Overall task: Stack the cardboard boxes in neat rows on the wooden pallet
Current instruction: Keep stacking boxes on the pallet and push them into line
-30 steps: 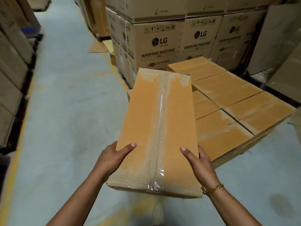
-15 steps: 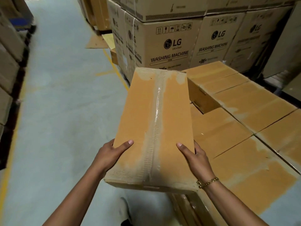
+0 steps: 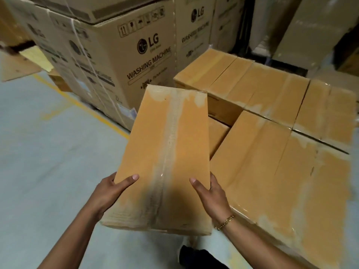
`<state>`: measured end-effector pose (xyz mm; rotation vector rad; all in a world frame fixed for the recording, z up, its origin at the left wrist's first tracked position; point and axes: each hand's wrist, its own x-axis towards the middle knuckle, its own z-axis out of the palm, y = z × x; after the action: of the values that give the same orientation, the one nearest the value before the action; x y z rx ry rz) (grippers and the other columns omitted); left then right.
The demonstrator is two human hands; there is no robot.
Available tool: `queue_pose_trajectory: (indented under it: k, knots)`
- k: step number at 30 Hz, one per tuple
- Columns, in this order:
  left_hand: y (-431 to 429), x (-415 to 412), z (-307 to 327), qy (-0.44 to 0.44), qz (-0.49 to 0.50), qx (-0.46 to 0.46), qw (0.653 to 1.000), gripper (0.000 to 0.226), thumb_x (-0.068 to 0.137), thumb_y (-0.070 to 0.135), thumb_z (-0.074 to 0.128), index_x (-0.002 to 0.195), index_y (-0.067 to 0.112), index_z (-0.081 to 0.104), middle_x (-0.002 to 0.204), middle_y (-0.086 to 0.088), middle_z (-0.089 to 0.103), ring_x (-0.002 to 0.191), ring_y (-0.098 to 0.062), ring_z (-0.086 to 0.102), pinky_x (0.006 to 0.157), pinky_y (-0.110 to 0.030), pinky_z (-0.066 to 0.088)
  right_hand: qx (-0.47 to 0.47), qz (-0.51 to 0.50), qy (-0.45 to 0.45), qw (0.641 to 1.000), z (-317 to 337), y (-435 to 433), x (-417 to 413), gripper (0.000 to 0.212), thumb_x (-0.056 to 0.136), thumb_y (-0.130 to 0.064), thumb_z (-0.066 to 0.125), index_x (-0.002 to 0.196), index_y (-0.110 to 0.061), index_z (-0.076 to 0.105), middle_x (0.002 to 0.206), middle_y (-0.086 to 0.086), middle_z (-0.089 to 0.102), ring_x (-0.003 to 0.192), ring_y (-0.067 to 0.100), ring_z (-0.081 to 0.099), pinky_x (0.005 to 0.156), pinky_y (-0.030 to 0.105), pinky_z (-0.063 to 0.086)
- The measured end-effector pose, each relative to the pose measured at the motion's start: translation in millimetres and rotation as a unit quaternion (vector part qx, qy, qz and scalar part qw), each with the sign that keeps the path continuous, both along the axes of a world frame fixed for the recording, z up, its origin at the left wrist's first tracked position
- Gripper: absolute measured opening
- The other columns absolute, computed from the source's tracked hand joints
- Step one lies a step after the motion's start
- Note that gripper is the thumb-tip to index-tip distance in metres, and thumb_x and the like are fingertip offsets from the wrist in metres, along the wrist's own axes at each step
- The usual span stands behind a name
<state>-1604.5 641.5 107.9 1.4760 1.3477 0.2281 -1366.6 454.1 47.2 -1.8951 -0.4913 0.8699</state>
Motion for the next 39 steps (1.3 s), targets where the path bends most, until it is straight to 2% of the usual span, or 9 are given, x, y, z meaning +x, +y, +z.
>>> queue_pose_trajectory:
  k: [3,10,17,24,27,29,32,36,39]
  knots:
    - [49,18,-17,0.015,-0.045,-0.013,0.999,0.043,0.078,0.057,0.08,0.106,0.026,0.074,0.09,0.007,0.08,0.081,-0.015,0.077,0.074,-0.036,0.058,-0.032,-0.012,-0.004,0.999,-16,27,5,0.061,0.085,-0.065,0.067,0.136,-0.037,0.052,0.115,-0.02,0.07,0.105,0.011,0.068,0.091,0.033,0.054]
    - [120,45,-71,0.049,-0.132,-0.048,0.989,0.071,0.063,0.075,0.076,0.12,0.033,0.073,0.105,0.008,0.078,0.095,-0.019,0.074,0.088,-0.045,0.06,-0.113,-0.035,0.038,0.992,-49,62,13,0.06,0.087,-0.059,0.07,0.133,-0.036,0.04,0.106,-0.015,0.065,0.098,0.016,0.067,0.086,0.032,0.055]
    - [175,71,-125,0.083,-0.233,-0.099,0.964,0.089,0.049,0.09,0.068,0.121,0.038,0.062,0.114,0.006,0.071,0.103,-0.024,0.068,0.091,-0.045,0.055,-0.156,-0.105,0.064,0.98,-97,86,-3,0.056,0.082,-0.057,0.076,0.124,-0.025,0.057,0.11,-0.015,0.071,0.103,0.012,0.068,0.089,0.033,0.054]
    - [216,75,-183,0.089,-0.305,-0.161,0.935,0.088,0.055,0.081,0.076,0.13,0.036,0.063,0.114,0.006,0.074,0.102,-0.019,0.071,0.088,-0.043,0.06,-0.181,-0.213,0.098,0.955,-133,105,-49,0.052,0.084,-0.045,0.079,0.129,-0.033,0.056,0.103,-0.018,0.072,0.092,-0.003,0.065,0.072,0.009,0.046]
    - [217,74,-203,0.088,-0.343,-0.167,0.92,0.092,0.063,0.075,0.071,0.142,0.032,0.054,0.117,0.011,0.069,0.103,-0.013,0.067,0.075,-0.028,0.056,-0.172,-0.26,0.112,0.944,-149,105,-63,0.053,0.085,-0.034,0.081,0.132,-0.032,0.057,0.104,-0.026,0.068,0.091,-0.015,0.063,0.074,0.004,0.045]
    - [213,75,-216,0.075,-0.341,-0.184,0.919,0.087,0.071,0.065,0.075,0.146,0.029,0.051,0.117,0.011,0.068,0.104,-0.013,0.067,0.072,-0.024,0.054,-0.167,-0.285,0.119,0.936,-158,103,-64,0.054,0.084,-0.031,0.083,0.132,-0.034,0.059,0.106,-0.025,0.07,0.093,-0.015,0.063,0.081,0.009,0.05]
    - [207,75,-230,0.07,-0.333,-0.183,0.923,0.075,0.08,0.057,0.079,0.145,0.034,0.051,0.119,0.007,0.068,0.107,-0.018,0.067,0.074,-0.027,0.054,-0.165,-0.309,0.121,0.929,-169,101,-63,0.058,0.078,-0.035,0.087,0.13,-0.036,0.062,0.111,-0.021,0.072,0.101,-0.003,0.067,0.087,0.019,0.053]
    - [211,75,-240,0.086,-0.355,-0.158,0.918,0.093,0.069,0.072,0.076,0.15,0.037,0.046,0.129,0.001,0.067,0.105,-0.016,0.066,0.081,-0.032,0.053,-0.173,-0.323,0.102,0.925,-172,100,-70,0.06,0.078,-0.042,0.086,0.131,-0.031,0.06,0.113,-0.021,0.068,0.106,0.005,0.065,0.085,0.023,0.052]
    - [212,76,-237,0.084,-0.38,-0.131,0.912,0.096,0.074,0.064,0.081,0.154,0.036,0.037,0.135,0.003,0.062,0.11,-0.02,0.062,0.089,-0.034,0.05,-0.177,-0.323,0.091,0.925,-167,99,-78,0.067,0.08,-0.046,0.084,0.138,-0.03,0.054,0.121,-0.015,0.064,0.112,0.012,0.062,0.088,0.023,0.048]
